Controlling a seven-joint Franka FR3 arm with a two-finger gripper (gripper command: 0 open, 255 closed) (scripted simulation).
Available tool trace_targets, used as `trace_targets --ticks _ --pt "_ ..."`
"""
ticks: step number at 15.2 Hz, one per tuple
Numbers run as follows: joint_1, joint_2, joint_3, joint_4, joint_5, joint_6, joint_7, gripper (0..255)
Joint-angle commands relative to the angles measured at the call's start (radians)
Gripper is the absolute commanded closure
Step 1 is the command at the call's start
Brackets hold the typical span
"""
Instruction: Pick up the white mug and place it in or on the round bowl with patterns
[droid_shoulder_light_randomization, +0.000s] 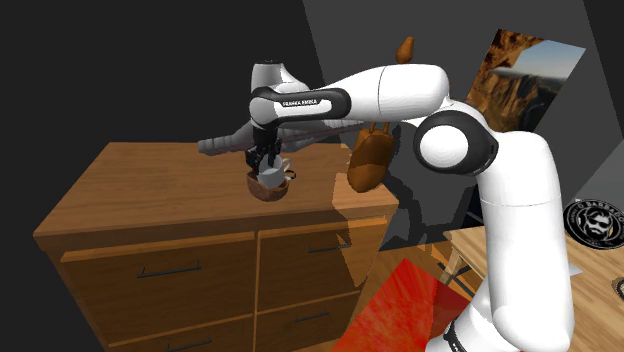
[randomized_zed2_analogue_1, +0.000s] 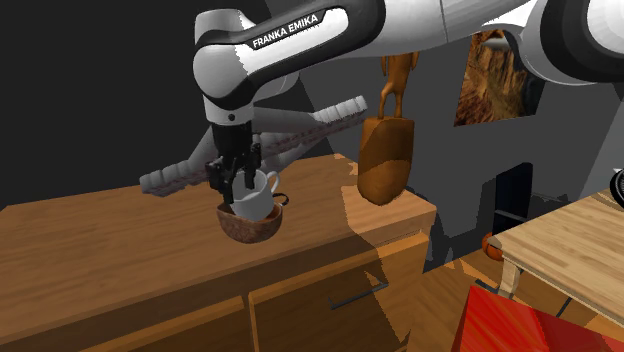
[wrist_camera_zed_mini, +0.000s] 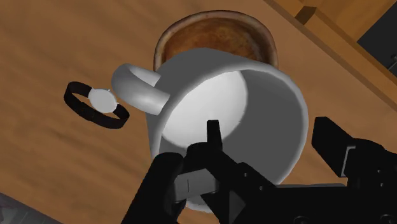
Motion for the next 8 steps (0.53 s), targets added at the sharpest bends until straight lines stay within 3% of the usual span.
trace_targets --ticks 1,4,8 --pt "0.000 0.000 0.000 0.000 0.000 0.000 0.000 0" --pt "0.000 0.000 0.000 0.000 0.000 0.000 0.000 0" --pt "0.006 -0.022 0.003 0.093 0.004 -0.114 -0.004 0"
